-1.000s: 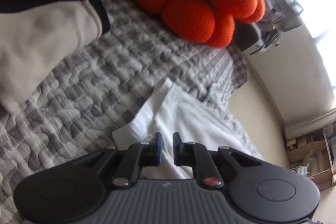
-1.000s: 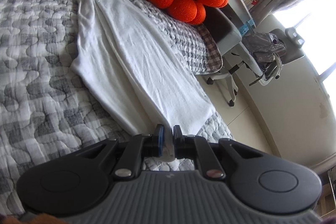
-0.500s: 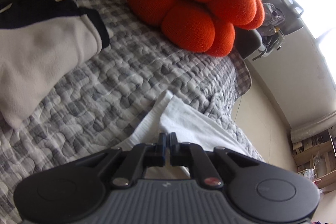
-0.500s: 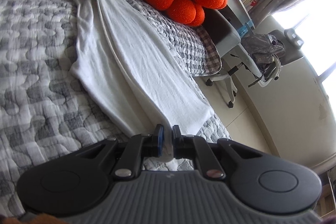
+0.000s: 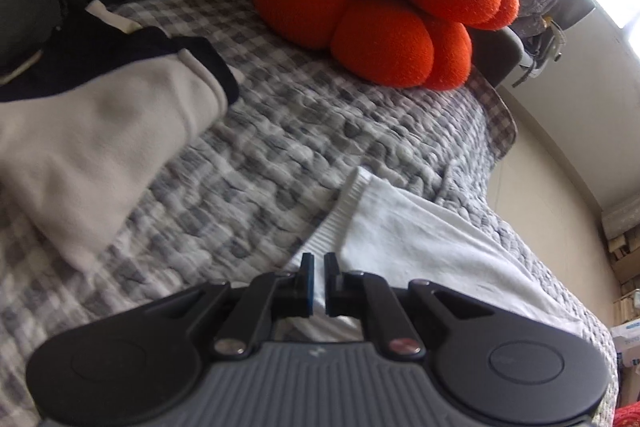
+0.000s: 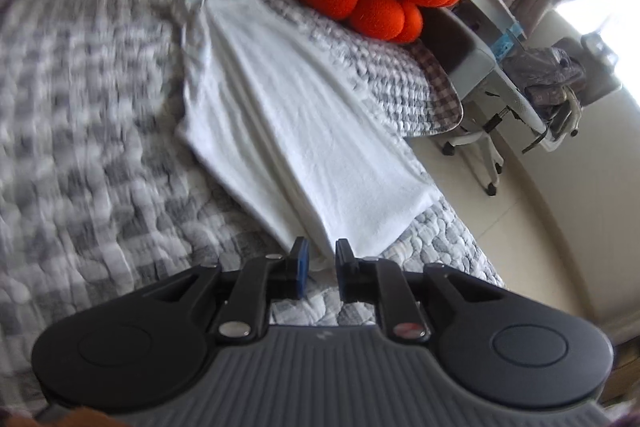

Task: Fold clothes

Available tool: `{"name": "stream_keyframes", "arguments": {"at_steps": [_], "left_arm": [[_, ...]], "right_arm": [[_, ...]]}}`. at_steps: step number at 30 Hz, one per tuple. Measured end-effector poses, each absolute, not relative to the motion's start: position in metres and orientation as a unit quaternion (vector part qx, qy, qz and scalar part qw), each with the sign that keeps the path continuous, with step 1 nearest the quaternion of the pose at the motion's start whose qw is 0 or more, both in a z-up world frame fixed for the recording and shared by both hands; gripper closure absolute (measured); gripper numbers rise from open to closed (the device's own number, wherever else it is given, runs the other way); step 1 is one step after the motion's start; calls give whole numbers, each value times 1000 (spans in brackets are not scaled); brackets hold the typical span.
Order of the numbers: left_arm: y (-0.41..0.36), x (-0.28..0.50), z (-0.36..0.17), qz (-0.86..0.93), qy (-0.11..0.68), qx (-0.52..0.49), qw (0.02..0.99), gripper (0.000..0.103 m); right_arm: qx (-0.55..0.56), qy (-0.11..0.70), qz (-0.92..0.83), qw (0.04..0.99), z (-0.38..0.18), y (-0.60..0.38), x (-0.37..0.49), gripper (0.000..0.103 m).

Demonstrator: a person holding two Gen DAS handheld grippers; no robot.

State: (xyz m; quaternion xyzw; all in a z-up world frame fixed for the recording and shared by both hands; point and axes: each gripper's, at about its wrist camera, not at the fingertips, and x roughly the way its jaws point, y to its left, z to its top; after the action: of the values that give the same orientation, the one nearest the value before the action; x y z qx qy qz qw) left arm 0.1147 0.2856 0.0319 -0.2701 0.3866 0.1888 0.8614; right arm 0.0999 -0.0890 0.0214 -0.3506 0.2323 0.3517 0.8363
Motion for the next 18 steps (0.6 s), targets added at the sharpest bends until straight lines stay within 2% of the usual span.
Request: {"name": "stream_keyframes", "arguments": {"at_steps": [2, 6, 15, 16, 18], "left_arm": [[279, 110, 41, 199, 379, -247, 870, 99], [249, 111, 50, 157, 374, -234, 884, 98], [162, 128, 33, 64, 404, -166, 897, 95], [158, 130, 29, 64, 409, -161, 896, 95], [157, 134, 23, 67, 415, -160, 893, 94]], "right_arm": [[-306, 226, 350, 856, 36, -99, 108, 81], [-229, 242, 310, 891, 43, -104, 129, 81], [-286, 307, 298, 857, 8, -86, 128, 86], [-300, 304, 299, 853, 7, -85, 126, 81], [-309, 305, 298, 850, 7, -86, 125, 80]]}}
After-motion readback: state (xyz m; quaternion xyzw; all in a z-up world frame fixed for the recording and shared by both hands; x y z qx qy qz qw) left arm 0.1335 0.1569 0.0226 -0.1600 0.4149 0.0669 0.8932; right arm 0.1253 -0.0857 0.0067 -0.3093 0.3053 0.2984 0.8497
